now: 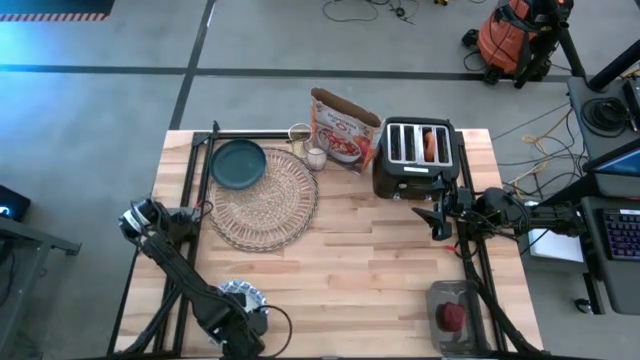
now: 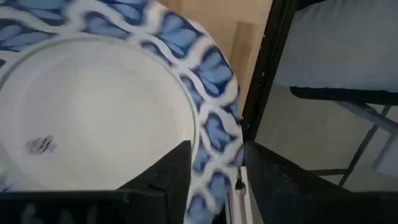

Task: Arrange a breakfast setting
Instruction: Remove the white bowl from the brown placemat, then move the brown placemat to the center of the table

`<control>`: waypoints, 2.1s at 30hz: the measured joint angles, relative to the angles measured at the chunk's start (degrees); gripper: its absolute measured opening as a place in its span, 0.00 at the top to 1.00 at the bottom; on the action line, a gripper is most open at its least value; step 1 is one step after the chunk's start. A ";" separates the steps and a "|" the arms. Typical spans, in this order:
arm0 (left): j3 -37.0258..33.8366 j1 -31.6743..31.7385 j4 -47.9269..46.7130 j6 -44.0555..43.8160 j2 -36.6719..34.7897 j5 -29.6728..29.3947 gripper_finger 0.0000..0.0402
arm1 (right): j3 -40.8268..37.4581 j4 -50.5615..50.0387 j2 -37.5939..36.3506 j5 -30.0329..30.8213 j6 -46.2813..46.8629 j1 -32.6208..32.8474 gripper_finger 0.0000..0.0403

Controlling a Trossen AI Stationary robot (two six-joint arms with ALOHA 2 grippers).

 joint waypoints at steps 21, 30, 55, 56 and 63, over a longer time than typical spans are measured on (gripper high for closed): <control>9.06 8.34 -36.51 0.62 -0.43 -30.29 0.60 | -0.01 0.01 0.00 0.02 0.00 -0.02 0.35; -3.07 24.03 -24.13 12.56 -1.00 -36.12 0.60 | -0.02 0.02 0.00 0.01 -0.05 -0.01 0.35; -27.82 52.67 5.15 25.97 -14.65 -35.31 0.60 | -0.02 0.02 0.00 0.02 -0.03 -0.02 0.35; -28.26 53.00 5.22 25.97 -14.66 -36.32 0.60 | 0.00 0.02 0.00 0.01 -0.08 -0.02 0.35; -28.59 54.66 5.49 26.28 -12.55 -41.37 0.60 | 0.00 0.01 0.00 0.01 0.00 0.00 0.35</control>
